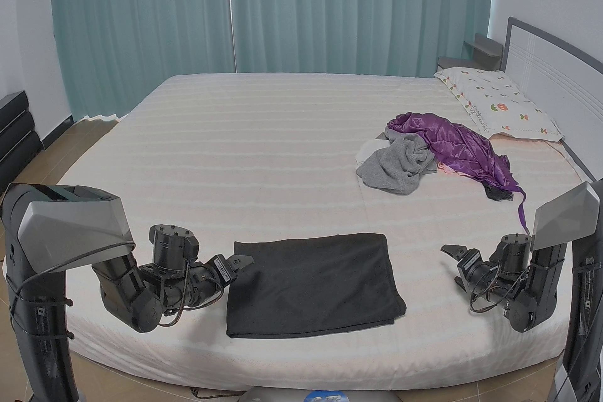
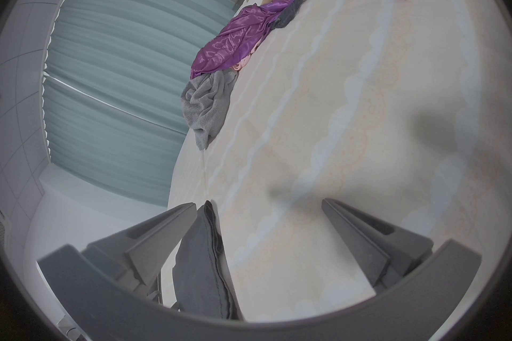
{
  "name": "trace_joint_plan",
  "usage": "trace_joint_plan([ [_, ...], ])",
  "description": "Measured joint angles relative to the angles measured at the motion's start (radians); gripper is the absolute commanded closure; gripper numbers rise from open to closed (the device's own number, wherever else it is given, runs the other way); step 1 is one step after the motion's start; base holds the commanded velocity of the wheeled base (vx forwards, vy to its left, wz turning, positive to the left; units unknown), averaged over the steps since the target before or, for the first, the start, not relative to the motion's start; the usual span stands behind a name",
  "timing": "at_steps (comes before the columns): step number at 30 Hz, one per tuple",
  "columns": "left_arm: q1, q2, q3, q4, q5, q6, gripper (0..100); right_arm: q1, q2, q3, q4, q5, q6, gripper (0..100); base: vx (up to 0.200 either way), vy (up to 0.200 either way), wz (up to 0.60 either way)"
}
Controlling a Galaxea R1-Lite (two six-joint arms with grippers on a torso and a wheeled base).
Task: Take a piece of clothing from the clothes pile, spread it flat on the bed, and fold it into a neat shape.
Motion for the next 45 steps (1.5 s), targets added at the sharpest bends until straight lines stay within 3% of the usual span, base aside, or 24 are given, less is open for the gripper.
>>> trace_joint_plan([
  [6,-0.004,-0.002,0.008,-0.001,-0.005,0.082,0,0.004,0.007,0.002,-0.001,0.0,-0.001,0,0.0,0.0,0.0],
  [23,-0.036,0.068,-0.046,-0.001,0.009,0.131,0,0.005,0.01,0.003,0.0,0.001,-0.001,0,0.0,0.0,0.0],
  [24,-0.036,0.07,-0.048,-0.002,0.008,0.13,100,0.005,0.01,0.004,0.001,0.001,-0.001,0,0.0,0.0,0.0],
  [45,-0.034,0.081,-0.04,-0.041,0.014,0.12,100,0.011,0.011,0.004,0.001,-0.003,-0.001,0,0.0,0.0,0.0],
])
